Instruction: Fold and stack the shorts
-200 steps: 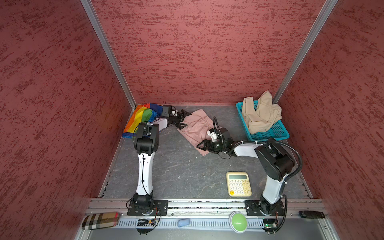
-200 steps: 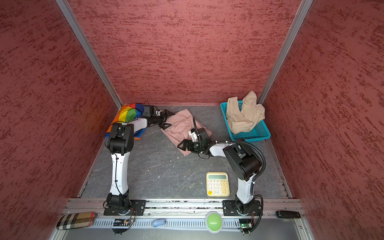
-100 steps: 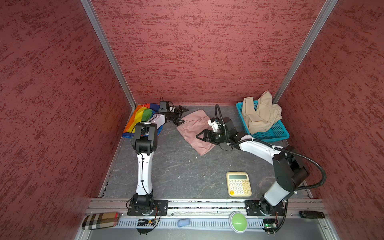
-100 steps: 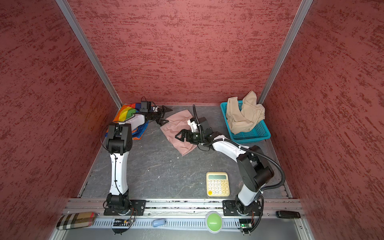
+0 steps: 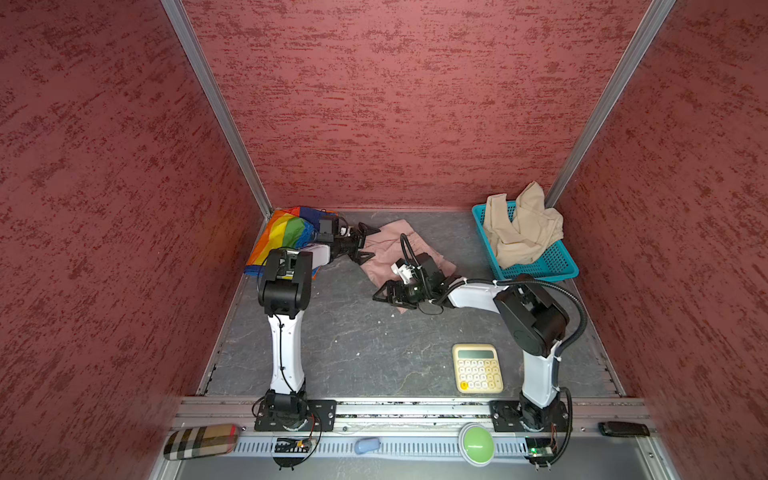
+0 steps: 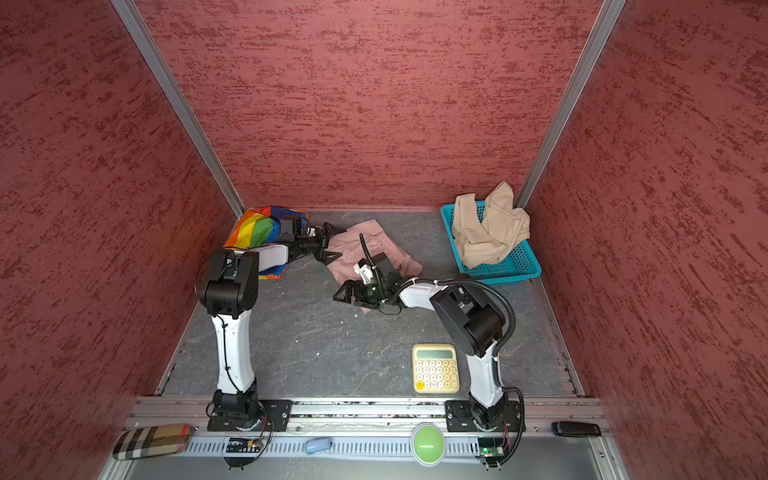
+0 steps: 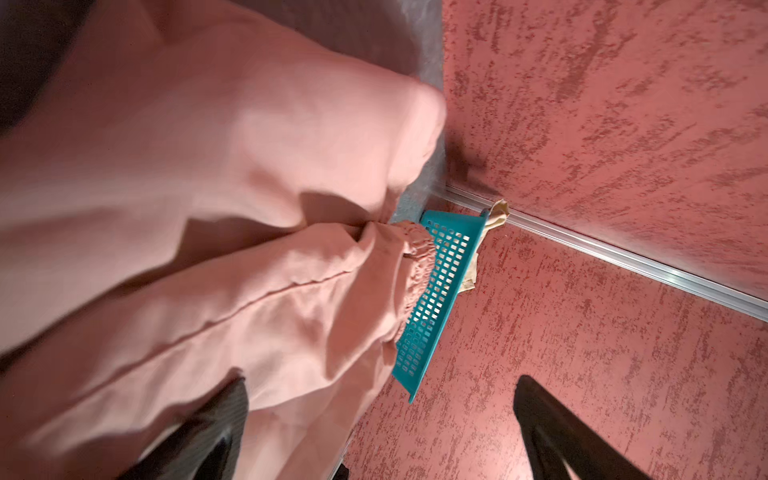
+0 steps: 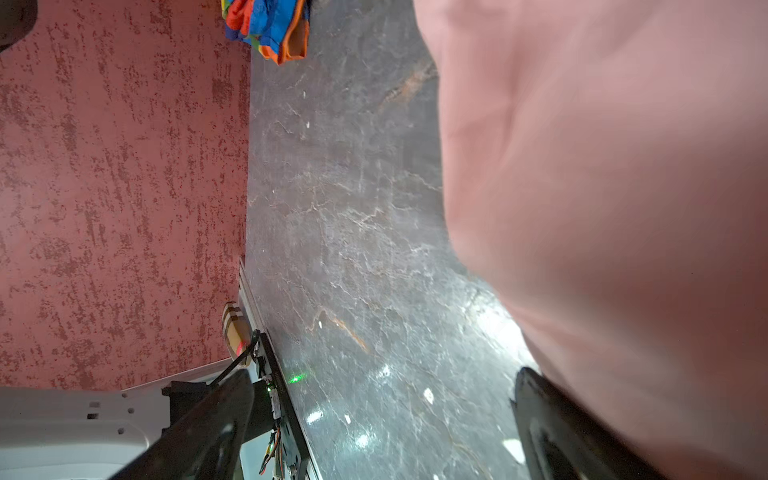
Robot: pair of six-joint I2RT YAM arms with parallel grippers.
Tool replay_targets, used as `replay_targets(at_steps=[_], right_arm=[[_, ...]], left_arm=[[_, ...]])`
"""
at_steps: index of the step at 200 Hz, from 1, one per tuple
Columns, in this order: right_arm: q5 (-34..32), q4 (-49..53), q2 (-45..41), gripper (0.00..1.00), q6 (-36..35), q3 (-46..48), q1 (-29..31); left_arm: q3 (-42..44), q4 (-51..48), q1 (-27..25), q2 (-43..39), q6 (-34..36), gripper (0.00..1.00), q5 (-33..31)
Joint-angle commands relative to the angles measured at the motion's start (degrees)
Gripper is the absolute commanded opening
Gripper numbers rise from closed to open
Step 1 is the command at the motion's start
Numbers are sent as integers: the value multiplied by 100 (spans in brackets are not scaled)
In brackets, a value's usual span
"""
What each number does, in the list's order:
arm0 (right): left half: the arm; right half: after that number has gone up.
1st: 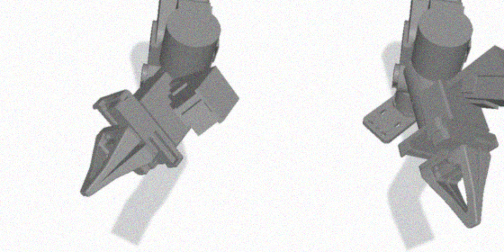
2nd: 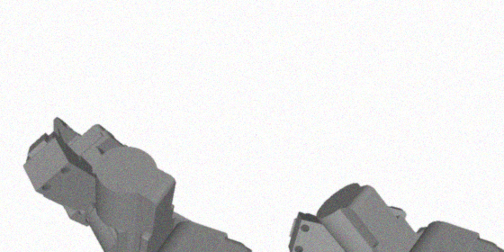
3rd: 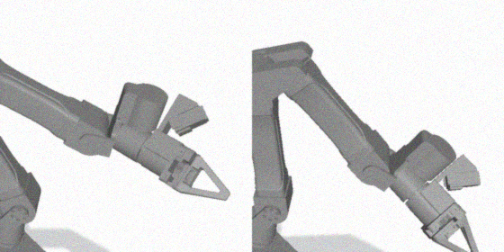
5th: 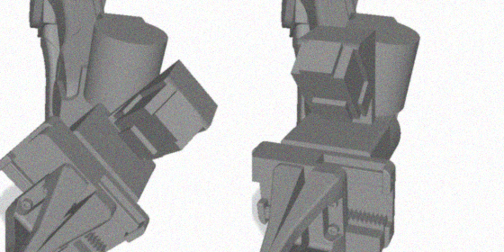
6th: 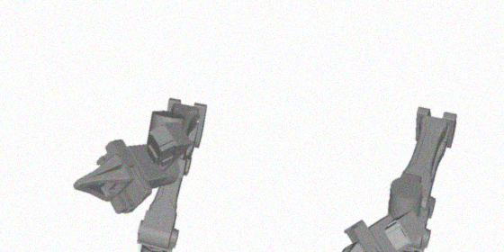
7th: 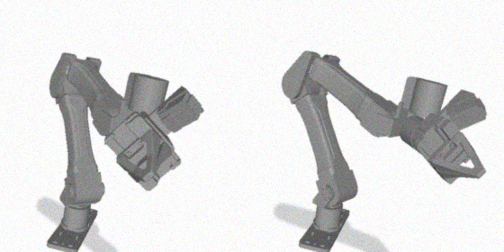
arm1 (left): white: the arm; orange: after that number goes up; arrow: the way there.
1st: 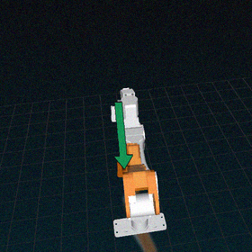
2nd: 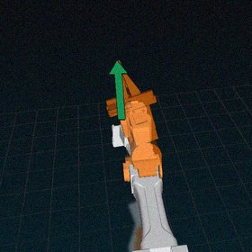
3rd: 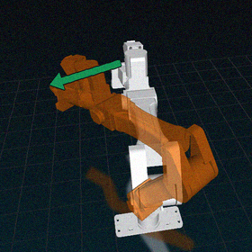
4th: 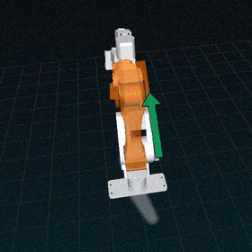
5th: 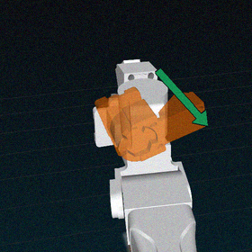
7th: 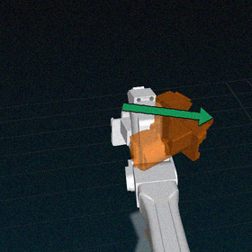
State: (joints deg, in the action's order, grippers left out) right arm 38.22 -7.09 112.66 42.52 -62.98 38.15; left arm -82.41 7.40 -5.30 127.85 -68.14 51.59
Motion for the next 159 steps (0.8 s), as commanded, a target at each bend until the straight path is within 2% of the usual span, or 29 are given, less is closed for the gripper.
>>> replay_targets(at_steps=[1, 20, 68, 83, 97, 120, 159], right_arm=[[108, -509, -89, 99, 107, 363, -36], [118, -773, -166, 99, 223, 759, -36], [171, -1623, -298, 99, 667, 1831, -36], [242, -1521, -484, 99, 642, 1890, -36], [144, -981, -854, 99, 414, 1604, -36], [32, -4, -1166, 99, -89, 580, -36], [66, 500, -325, 99, -593, -760, -225]], left_arm=[[-102, -45, 117, 322, 243, 100, 7], [-375, -445, 160, 588, 527, 99, -89], [-731, -734, 282, 960, 704, 99, -207], [-809, -748, 262, 916, 714, 99, -171], [-907, -889, 219, 848, 796, 99, -184], [-943, -848, 153, 796, 708, 99, -176], [-960, -793, 82, 753, 619, 99, -196]])
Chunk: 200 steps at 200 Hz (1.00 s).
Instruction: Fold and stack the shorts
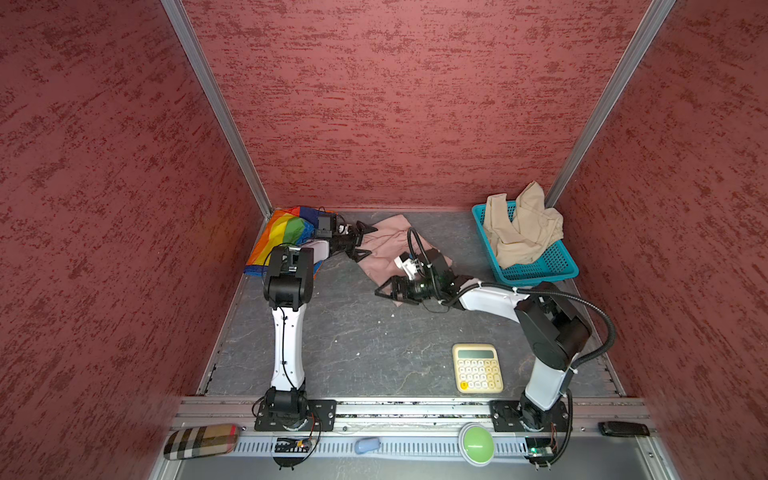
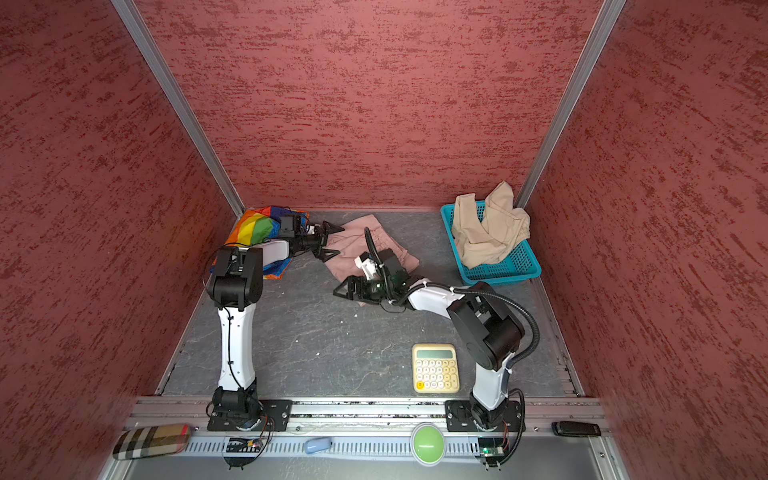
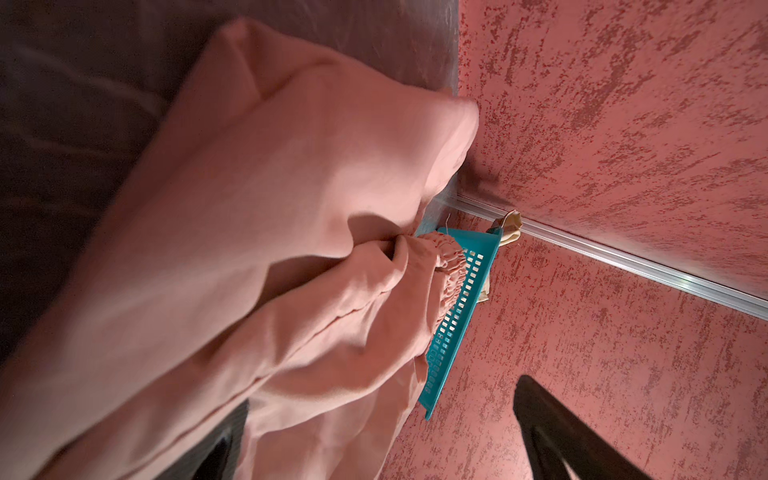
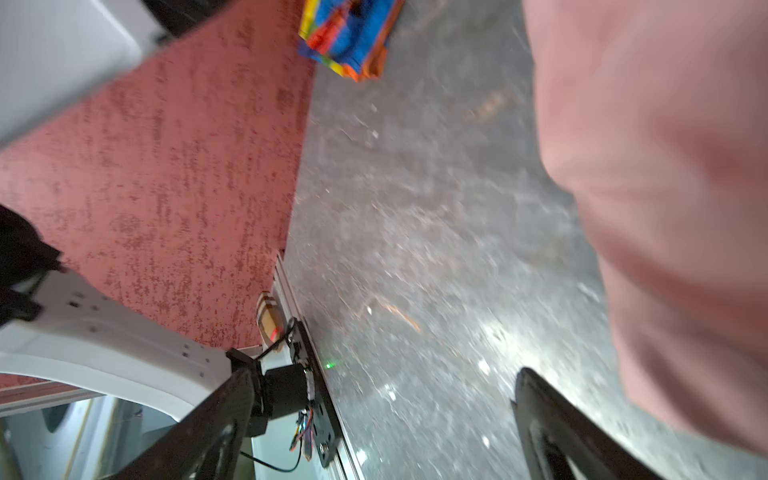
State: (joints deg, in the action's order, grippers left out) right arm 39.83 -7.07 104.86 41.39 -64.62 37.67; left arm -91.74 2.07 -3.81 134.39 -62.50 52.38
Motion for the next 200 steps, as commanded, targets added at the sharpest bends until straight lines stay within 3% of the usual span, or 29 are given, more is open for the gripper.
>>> replay_targets(at_steps=[1, 53, 90, 157, 179, 200], right_arm=[[-88, 484, 482, 99, -481, -614, -188], [270, 289, 1432, 99, -605, -1067, -588], [403, -440, 1523, 99, -265, -117, -585], [264, -1979, 753, 99, 646, 2093, -551], [183, -1711, 233, 99, 633, 2108, -524], [-26, -638, -561, 99, 201, 1587, -549]], left_arm=[[-27, -259, -62, 98, 59, 99, -274], [-128, -372, -51, 136, 106, 99, -244], [-231, -380, -20, 279, 112, 99, -238], [-1336, -1385, 118, 761, 710, 99, -324], [-1574, -1428, 75, 653, 805, 99, -257], [-1874, -2055, 14, 299, 1302, 100, -392]])
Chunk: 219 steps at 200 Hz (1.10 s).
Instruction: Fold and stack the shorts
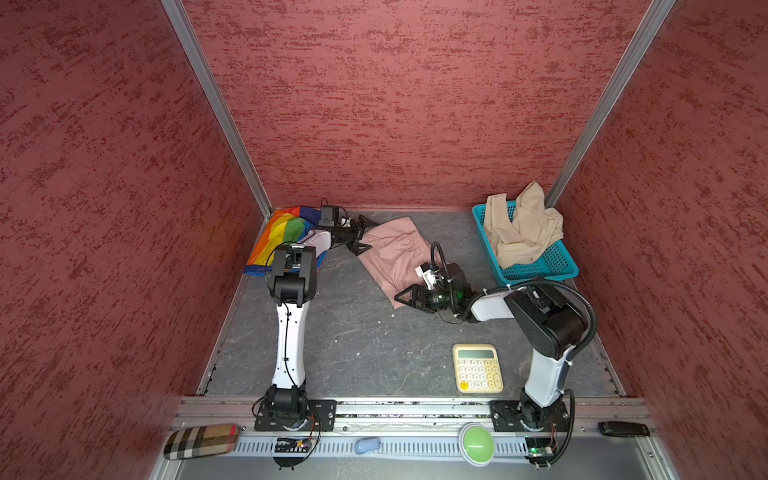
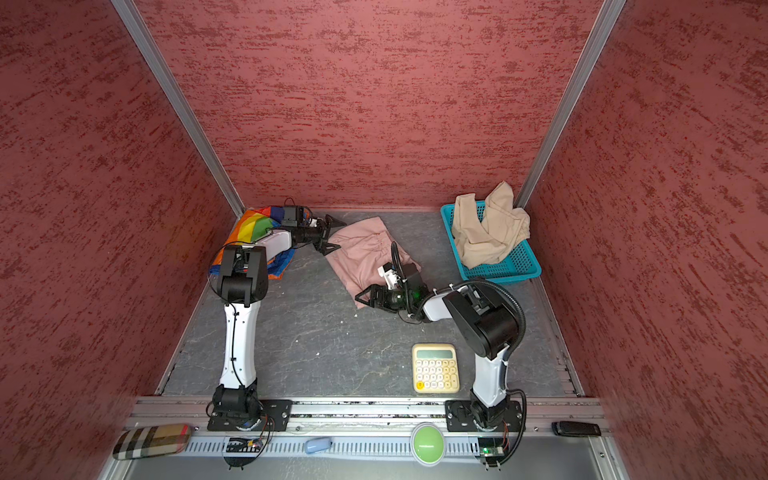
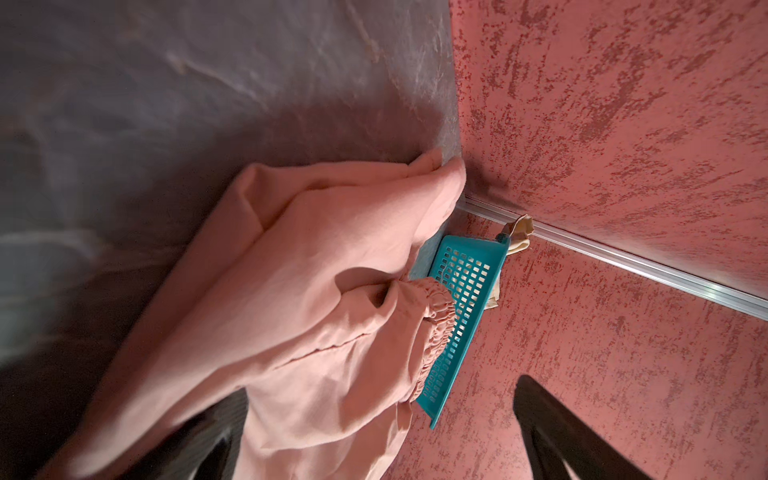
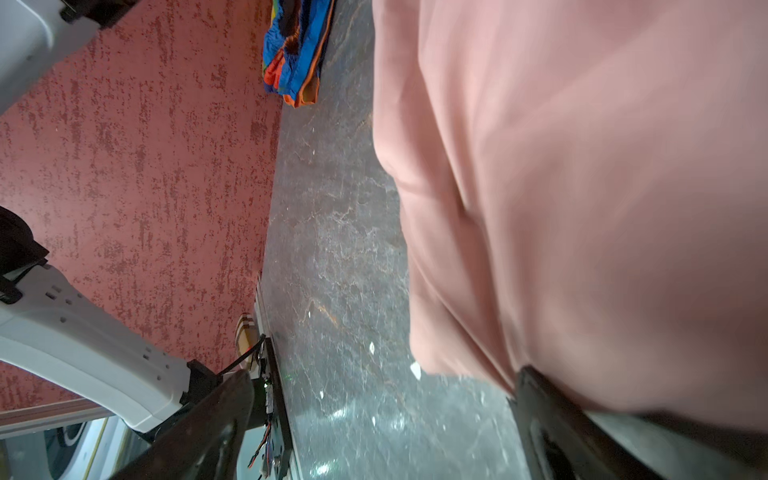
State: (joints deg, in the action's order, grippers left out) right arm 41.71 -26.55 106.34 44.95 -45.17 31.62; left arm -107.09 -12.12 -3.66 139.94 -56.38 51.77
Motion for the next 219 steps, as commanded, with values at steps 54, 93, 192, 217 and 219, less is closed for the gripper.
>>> replay_targets(at_steps=[54, 93, 192, 217, 219], right_arm=[[-1081, 4162, -1514, 99, -1461, -2087, -1066], [-1137, 4470, -1138, 99, -1774, -2643, -1409], [-945, 4108, -1345, 99, -1751, -1995, -1521], [-928, 4000, -1499, 99, -1693, -1839, -1546], [-919, 3999, -1508, 99, -1687, -1834, -1547]], left_arm=[[245, -2211, 9, -2017, 2404, 99, -1685], [2039, -1785, -182, -2639, 2322, 99, -1695], [2822, -1319, -688, -2019, 2249, 84, -2307], [2598, -1302, -755, -1682, 2286, 66, -2390], [2582, -1313, -769, -1652, 2289, 64, -2408]])
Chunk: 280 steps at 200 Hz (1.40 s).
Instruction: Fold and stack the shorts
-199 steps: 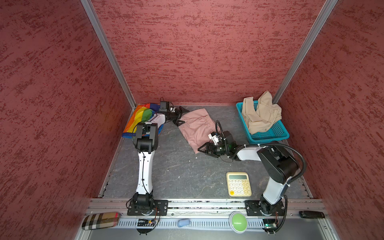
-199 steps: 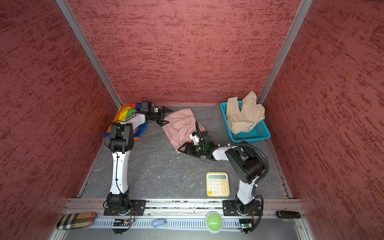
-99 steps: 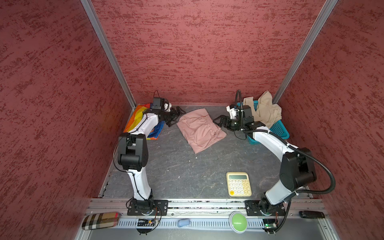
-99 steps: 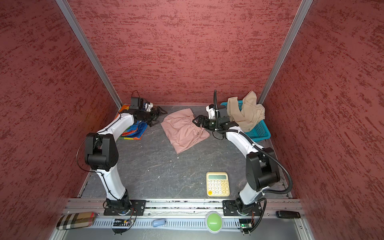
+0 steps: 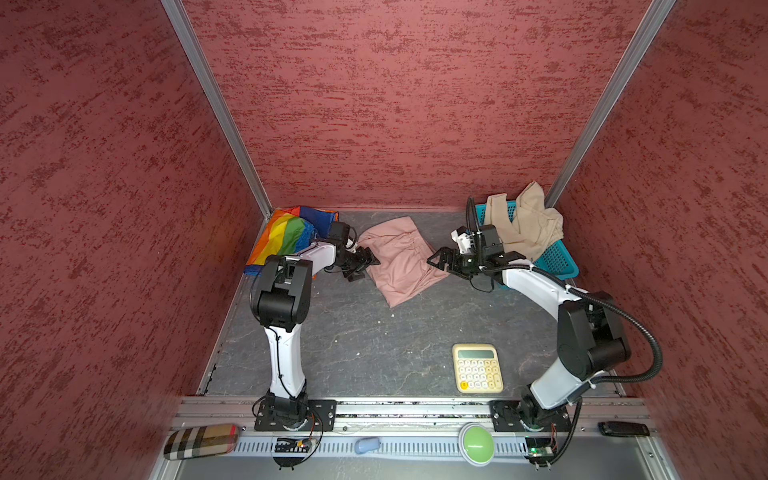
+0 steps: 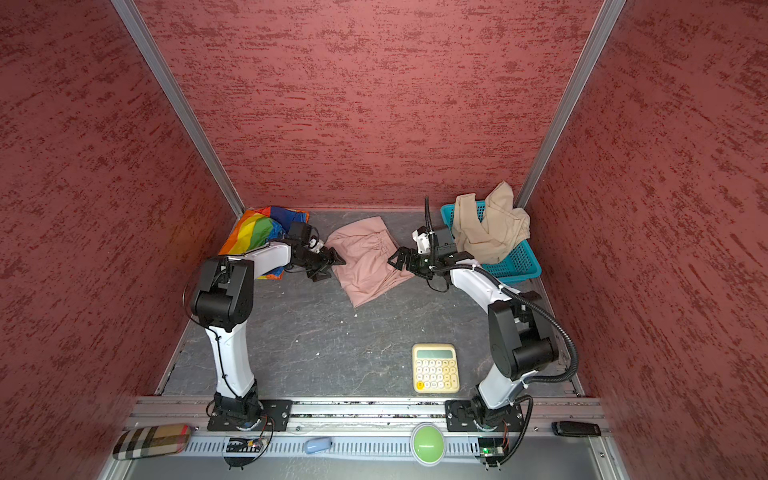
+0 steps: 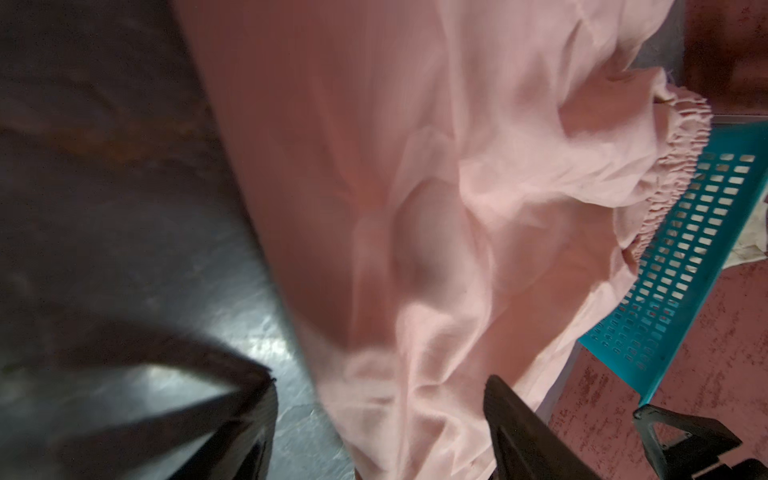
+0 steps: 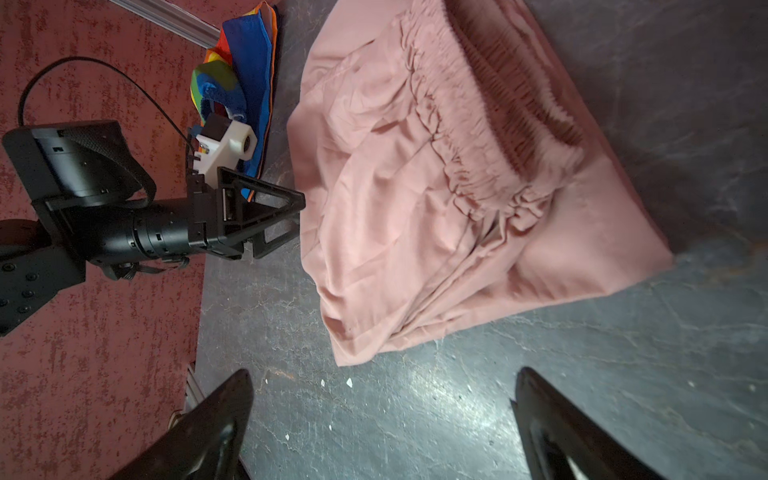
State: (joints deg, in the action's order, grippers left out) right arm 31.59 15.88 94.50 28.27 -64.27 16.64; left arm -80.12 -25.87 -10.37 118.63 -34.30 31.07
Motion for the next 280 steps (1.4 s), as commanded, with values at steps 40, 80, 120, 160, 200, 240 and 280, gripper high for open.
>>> replay_targets(at_steps=[40, 80, 120, 160, 200, 240, 280], right_arm=[[118, -364, -444, 99, 64, 268, -89], [189, -472, -489, 99, 139, 402, -83], [200, -555, -616, 99, 200, 449, -82], [346, -669, -603, 99, 310, 369, -35], [296, -630, -319, 99, 216, -46, 306], [201, -603, 220, 99, 126, -683, 792], [328, -567, 919, 99, 160, -1384, 1125]], left_arm=[[-531, -37, -323, 797, 153, 23, -439], [-1234, -852, -376, 890, 671, 0, -733], [-2264, -2420, -428, 619, 1985, 0, -2127], [-3093, -3607, -677, 535, 3747, 0, -4510], [-3189, -3662, -723, 425, 5023, 0, -6093], [-3245, -3315, -609, 154, 5878, 0, -6731], [-3242, -2447, -374, -262, 7057, 0, -6875]])
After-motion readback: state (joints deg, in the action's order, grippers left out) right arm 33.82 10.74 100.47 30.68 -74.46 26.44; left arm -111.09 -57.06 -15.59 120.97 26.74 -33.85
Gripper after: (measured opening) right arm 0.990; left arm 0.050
